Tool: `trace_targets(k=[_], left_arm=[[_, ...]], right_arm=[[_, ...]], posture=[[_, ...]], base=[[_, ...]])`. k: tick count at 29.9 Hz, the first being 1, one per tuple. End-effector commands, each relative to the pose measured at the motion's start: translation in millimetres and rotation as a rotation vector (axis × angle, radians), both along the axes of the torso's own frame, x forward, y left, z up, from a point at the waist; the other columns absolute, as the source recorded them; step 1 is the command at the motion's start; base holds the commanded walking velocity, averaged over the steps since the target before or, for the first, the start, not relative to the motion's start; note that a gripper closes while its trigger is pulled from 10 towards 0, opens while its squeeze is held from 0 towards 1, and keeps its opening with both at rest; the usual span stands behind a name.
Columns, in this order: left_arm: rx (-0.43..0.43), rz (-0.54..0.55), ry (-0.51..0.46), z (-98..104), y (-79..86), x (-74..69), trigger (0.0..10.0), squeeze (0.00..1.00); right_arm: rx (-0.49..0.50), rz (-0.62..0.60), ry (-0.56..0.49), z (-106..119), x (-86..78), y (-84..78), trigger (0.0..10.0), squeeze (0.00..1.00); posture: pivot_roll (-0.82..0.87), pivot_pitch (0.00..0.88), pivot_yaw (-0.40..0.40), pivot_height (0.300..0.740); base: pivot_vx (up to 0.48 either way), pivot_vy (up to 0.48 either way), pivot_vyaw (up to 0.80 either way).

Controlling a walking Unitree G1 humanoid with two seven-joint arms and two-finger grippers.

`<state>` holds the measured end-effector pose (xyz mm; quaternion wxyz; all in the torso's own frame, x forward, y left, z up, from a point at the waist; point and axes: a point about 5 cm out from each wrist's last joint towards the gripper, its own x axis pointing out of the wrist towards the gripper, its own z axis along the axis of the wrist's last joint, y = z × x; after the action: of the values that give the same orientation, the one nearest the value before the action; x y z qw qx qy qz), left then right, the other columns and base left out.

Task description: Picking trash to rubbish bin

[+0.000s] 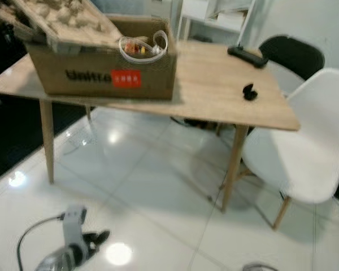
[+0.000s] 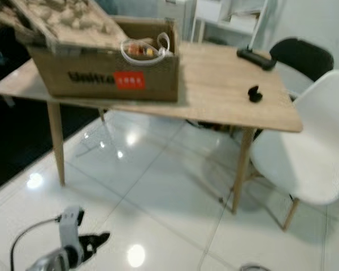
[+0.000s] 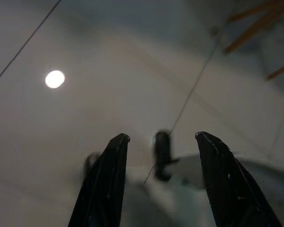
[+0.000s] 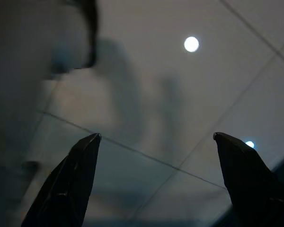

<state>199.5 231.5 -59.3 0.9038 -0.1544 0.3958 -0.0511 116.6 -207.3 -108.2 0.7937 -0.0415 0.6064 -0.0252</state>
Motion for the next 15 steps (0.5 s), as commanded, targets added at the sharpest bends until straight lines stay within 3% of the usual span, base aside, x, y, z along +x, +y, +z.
trace_targets(k=[1, 7, 15], left_arm=[[0.039, 0.029, 0.041, -7, -1.1, -8.2, 10.0, 0.00], [0.076, 0.035, 0.097, -16, -4.6, -21.9, 10.0, 0.00], [0.159, 0.048, 0.286, -39, -11.3, -67.7, 10.0, 0.00]], right_arm=[[-0.012, -0.025, -0.008, 1, 2.5, -1.9, 10.0, 0.00], [-0.006, -0.021, -0.015, 1, 4.7, 2.8, 10.0, 0.00], [-0.014, -0.027, -0.011, 0, 1.2, -1.4, 10.0, 0.00]], posture=[[0.06, 0.096, -0.023, 0.740], [0.06, 0.097, -0.022, 0.740], [0.07, 0.094, -0.014, 0.740]], base=[[0.000, 0.000, 0.00], [0.000, 0.000, 0.00], [0.000, 0.000, 0.00]])
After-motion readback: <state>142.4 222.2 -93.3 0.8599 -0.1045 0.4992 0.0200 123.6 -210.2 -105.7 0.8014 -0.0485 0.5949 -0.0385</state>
